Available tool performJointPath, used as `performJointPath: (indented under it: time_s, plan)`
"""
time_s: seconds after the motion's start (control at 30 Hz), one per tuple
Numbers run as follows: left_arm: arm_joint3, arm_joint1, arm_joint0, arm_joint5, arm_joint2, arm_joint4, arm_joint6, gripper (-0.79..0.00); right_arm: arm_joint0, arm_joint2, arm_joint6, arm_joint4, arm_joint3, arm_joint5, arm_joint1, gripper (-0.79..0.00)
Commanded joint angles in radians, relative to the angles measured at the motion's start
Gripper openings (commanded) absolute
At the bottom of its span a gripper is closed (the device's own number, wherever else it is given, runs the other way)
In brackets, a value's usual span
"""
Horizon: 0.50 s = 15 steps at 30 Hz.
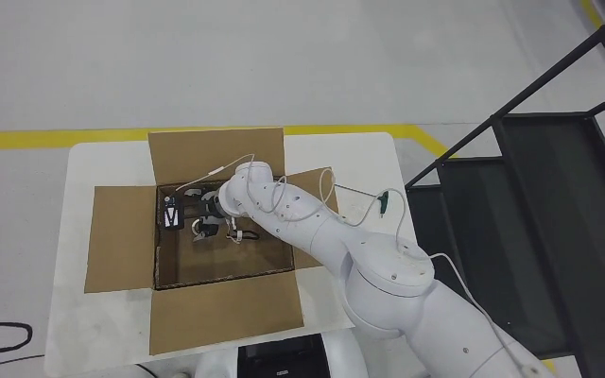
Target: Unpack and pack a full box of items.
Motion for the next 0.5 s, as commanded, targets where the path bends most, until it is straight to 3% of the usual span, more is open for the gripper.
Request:
performJointPath:
  time_s: [0.0,0.2,0.47]
  plan:
    - [0.0,0.0,0.0,0.0,0.0,0.0,0.0,0.0,0.0,0.0,0.0,0.0,0.0,0.0,0.0,0.0]
    - [0.0,0.0,0.0,0.0,0.0,0.0,0.0,0.0,-0.015,0.003,-0.011,-0.001,-0.016,0.006,0.003,0.0]
    - [0.0,0.0,0.0,0.0,0.0,0.0,0.0,0.0,-0.056,0.012,-0.009,-0.004,-0.039,-0.141,0.029,0.0]
